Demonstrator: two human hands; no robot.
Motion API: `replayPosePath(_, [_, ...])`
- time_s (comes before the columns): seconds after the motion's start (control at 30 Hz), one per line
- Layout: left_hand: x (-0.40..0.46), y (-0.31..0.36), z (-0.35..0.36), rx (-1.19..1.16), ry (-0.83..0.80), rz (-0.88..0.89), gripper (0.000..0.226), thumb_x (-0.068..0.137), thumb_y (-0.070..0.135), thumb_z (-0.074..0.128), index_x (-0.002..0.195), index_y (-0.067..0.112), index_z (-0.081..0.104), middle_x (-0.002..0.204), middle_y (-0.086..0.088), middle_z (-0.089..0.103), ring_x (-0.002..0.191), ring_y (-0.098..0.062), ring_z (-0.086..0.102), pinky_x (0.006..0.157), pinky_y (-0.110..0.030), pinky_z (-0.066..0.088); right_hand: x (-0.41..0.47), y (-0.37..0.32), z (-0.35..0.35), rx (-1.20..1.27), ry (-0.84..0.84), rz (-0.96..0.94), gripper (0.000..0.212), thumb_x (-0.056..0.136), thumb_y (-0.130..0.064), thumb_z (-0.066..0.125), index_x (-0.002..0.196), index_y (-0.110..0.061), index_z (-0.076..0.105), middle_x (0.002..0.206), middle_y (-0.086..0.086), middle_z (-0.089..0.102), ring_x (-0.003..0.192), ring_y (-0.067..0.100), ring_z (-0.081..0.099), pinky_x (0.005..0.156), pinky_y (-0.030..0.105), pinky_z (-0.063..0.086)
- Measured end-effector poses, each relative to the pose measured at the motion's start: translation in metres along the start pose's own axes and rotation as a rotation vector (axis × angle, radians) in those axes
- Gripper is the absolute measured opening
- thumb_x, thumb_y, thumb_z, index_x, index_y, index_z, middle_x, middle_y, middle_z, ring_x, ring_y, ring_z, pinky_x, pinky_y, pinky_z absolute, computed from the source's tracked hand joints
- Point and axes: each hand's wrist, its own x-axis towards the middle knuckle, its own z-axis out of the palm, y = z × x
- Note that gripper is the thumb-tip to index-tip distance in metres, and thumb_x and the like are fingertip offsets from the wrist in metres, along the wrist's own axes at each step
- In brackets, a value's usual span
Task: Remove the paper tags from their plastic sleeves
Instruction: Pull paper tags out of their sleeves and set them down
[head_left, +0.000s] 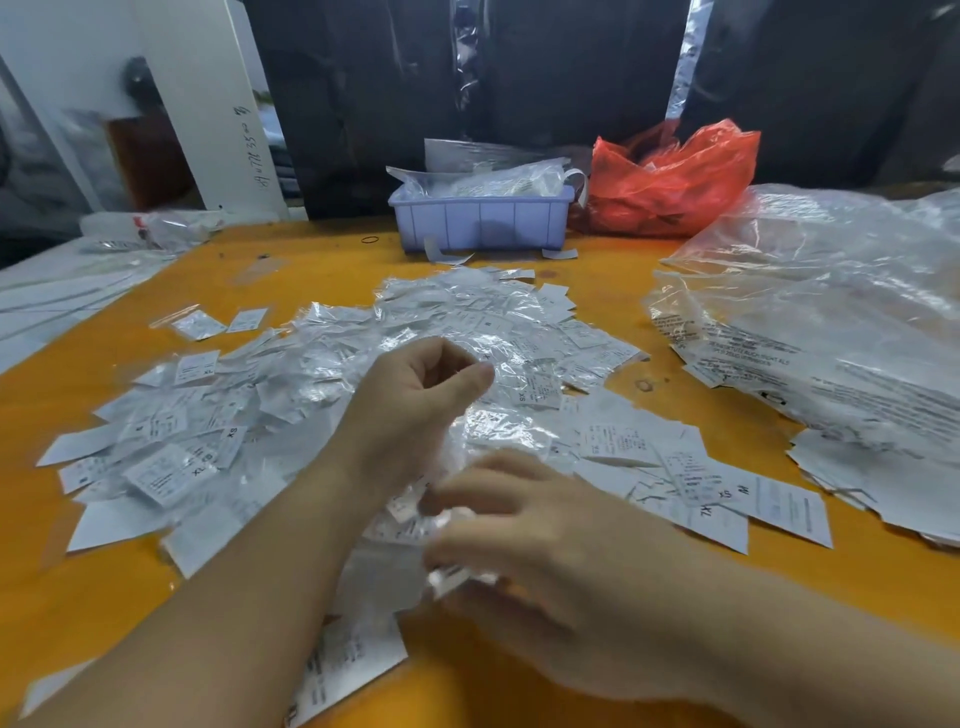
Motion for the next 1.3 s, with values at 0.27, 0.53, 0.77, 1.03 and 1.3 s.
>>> replayPosePath(0.27, [-0.003,0.004,0.008,-0.231,0.017,-0.041,0.023,0.092,0.029,0.062,0.08,0.009,0.064,0.052,0.008,0.046,0.041,-0.005,0.033,0.038,-0.013,0.028,0.007,0.0,0.01,0.0,-0.101,-0.059,0.023,0.1,-0.028,0.049,0.116,-0.018,0.061,0.13,-0.003,0.058,0.13,0.02,0.037,0.104,0.038,0.034])
replayPosePath(0.53, [-0.003,0.012,-0.002,-0.261,0.046,0.019,0.03,0.078,0.041,0.064,0.08,0.012,0.064,0.055,0.007,0.049,0.05,-0.007,0.037,0.043,-0.015,0.032,0.006,0.005,0.006,-0.132,-0.105,-0.012,0.027,0.101,-0.035,0.044,0.12,-0.024,0.059,0.12,-0.01,0.063,0.116,0.017,0.044,0.1,0.032,0.032])
replayPosePath(0.77, [-0.007,0.008,0.002,0.038,-0.044,0.12,0.021,0.091,0.025,0.064,0.081,0.007,0.064,0.059,-0.001,0.05,0.05,-0.004,0.042,0.05,-0.012,0.037,0.005,0.01,0.002,-0.207,-0.077,0.086,0.027,0.101,-0.037,0.04,0.12,-0.028,0.057,0.122,-0.012,0.06,0.117,0.018,0.041,0.1,0.036,0.03])
replayPosePath(1.03, [-0.005,0.004,0.005,0.086,-0.063,0.073,0.022,0.092,0.031,0.064,0.078,0.014,0.065,0.059,0.008,0.055,0.05,-0.002,0.046,0.049,-0.013,0.038,0.006,0.005,0.007,-0.134,-0.087,-0.003,0.024,0.1,-0.031,0.046,0.117,-0.024,0.06,0.132,-0.008,0.056,0.128,0.021,0.039,0.108,0.037,0.028])
replayPosePath(1.3, [-0.006,0.007,0.002,0.109,-0.061,0.095,0.023,0.092,0.032,0.062,0.081,0.012,0.065,0.059,0.008,0.055,0.051,-0.002,0.047,0.052,-0.014,0.039,0.007,0.012,0.009,-0.159,-0.083,0.018,0.029,0.102,-0.035,0.042,0.123,-0.024,0.059,0.134,-0.01,0.057,0.129,0.018,0.039,0.108,0.034,0.023])
